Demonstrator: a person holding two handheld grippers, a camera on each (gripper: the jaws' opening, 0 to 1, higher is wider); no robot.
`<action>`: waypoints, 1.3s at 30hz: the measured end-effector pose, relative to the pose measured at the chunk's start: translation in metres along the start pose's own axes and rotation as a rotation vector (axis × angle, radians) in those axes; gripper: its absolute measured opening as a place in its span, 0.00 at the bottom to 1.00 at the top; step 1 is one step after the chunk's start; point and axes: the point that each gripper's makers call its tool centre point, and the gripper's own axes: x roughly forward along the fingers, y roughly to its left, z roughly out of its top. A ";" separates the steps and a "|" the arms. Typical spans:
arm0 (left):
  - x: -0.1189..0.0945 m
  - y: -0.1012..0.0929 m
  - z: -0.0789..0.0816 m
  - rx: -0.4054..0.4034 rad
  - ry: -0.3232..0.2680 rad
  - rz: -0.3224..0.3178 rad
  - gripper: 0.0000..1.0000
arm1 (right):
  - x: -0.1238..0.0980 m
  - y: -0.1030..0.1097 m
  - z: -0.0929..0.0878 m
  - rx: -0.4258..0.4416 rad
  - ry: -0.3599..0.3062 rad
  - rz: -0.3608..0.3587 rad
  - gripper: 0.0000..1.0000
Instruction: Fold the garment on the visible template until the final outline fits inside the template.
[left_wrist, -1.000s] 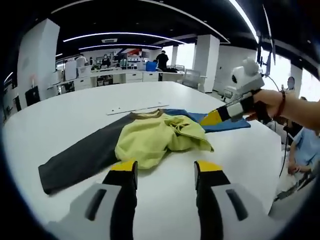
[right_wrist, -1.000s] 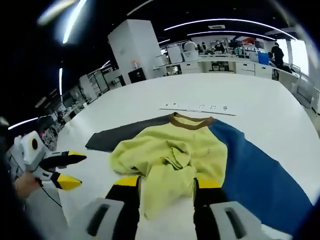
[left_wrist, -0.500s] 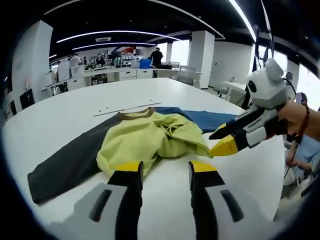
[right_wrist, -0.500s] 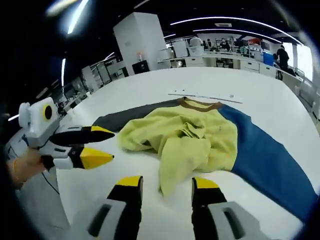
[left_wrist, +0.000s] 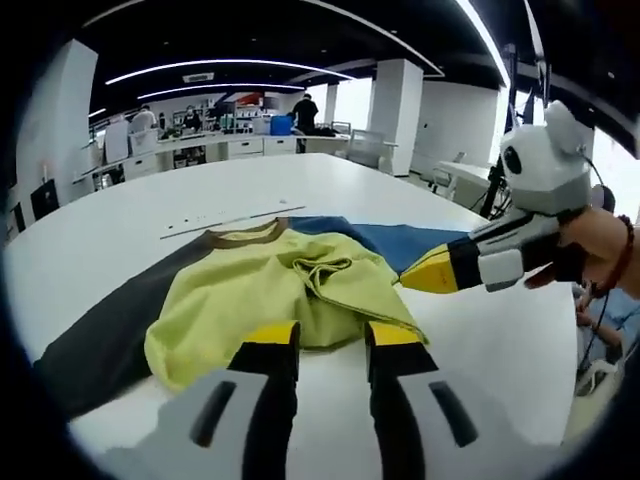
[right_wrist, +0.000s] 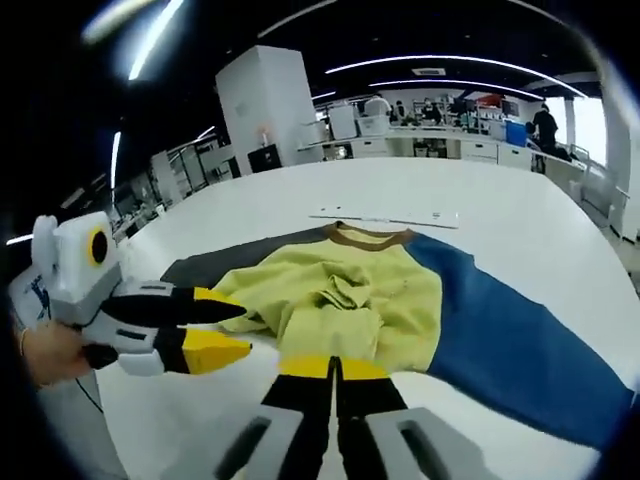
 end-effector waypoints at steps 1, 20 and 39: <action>0.002 -0.001 0.000 0.006 0.006 0.005 0.21 | -0.001 0.003 0.000 -0.007 0.002 0.014 0.00; 0.010 0.002 -0.005 -0.018 0.011 0.021 0.19 | 0.008 0.010 -0.029 -0.152 0.094 -0.040 0.09; 0.048 -0.007 -0.014 -0.058 0.062 0.096 0.11 | 0.000 -0.022 -0.004 -0.068 0.014 -0.110 0.00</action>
